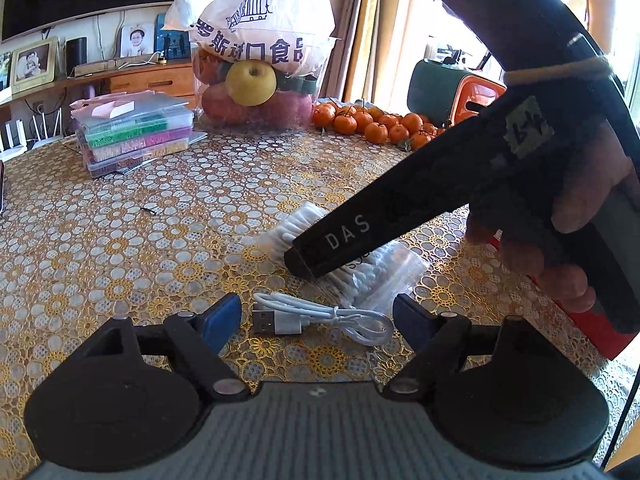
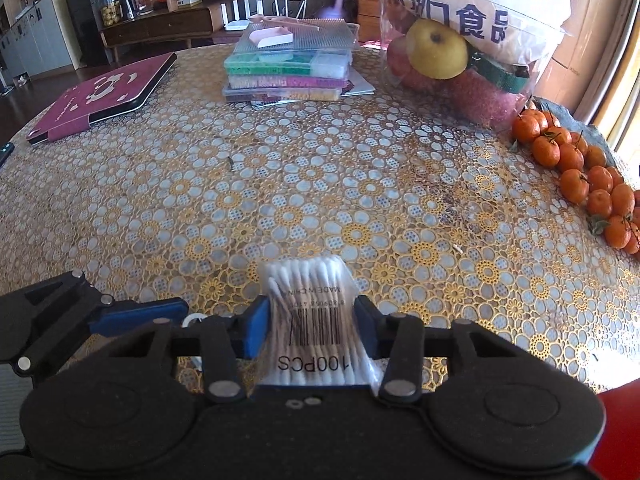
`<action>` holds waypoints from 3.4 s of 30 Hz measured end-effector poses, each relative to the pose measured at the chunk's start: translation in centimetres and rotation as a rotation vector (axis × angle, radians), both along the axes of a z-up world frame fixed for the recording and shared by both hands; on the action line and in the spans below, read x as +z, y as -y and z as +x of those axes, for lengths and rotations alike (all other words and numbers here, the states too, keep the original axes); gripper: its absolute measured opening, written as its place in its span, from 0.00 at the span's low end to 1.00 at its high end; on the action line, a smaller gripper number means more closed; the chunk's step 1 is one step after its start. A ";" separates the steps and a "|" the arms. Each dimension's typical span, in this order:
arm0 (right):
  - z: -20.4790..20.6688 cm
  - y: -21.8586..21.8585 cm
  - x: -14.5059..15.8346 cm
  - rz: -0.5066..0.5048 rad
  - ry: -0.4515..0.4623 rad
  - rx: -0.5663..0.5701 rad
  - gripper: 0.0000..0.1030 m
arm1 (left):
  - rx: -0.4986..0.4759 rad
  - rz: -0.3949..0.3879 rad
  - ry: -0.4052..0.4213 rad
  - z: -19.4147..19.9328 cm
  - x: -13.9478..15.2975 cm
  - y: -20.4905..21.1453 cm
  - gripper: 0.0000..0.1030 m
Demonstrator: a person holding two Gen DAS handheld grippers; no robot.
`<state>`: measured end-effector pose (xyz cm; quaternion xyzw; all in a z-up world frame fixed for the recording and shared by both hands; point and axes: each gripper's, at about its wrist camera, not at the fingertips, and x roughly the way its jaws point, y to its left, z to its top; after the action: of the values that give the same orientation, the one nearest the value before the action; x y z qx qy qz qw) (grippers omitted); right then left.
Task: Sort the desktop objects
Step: 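Grasp the white USB cable with the left gripper while the right grasps the cotton swab bag, then carry the cable and cotton swab bag with both tools over the shoebox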
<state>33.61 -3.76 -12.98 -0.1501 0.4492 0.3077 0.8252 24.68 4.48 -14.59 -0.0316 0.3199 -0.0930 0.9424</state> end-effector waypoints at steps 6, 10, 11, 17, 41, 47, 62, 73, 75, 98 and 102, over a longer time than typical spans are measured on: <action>-0.1 -0.1 0.0 -0.004 0.014 0.001 0.41 | -0.014 0.050 0.010 -0.2 -0.2 0.5 0.74; -0.3 -0.1 0.1 -0.007 0.023 0.001 0.36 | -0.008 0.059 0.012 -0.2 -0.2 0.7 0.74; -0.3 -0.1 0.2 -0.010 0.029 0.001 0.35 | -0.004 0.057 0.012 -0.2 -0.2 0.7 0.74; -0.4 0.3 0.6 -0.008 0.049 -0.017 0.32 | 0.012 0.032 0.005 -0.3 0.0 0.6 0.74; -5.3 4.1 5.6 0.004 0.066 -0.024 0.32 | -0.007 -0.014 0.055 -5.2 5.6 1.9 0.73; -7.9 5.2 7.6 0.015 0.086 -0.020 0.32 | -0.010 -0.003 0.075 -7.2 7.5 2.2 0.74; -14.2 9.7 12.1 0.070 0.136 -0.051 0.32 | -0.065 0.008 0.143 -11.7 12.1 5.1 0.74; -16.5 15.4 15.2 0.109 0.191 -0.122 0.32 | -0.163 0.012 0.188 -13.3 14.8 9.3 0.74; -16.6 16.6 15.8 0.113 0.197 -0.142 0.32 | -0.182 0.011 0.197 -13.1 15.3 10.1 0.74; -12.7 29.0 16.7 0.097 0.268 -0.377 0.32 | -0.324 0.034 0.158 -6.1 16.0 19.3 0.74; -11.5 30.6 16.0 0.089 0.260 -0.411 0.32 | -0.351 0.048 0.147 -4.6 15.4 21.0 0.73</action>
<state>22.09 -34.39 3.00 -0.0575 0.3462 0.1307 0.9272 20.10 -16.52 0.82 0.0539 0.2529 -0.2503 0.9330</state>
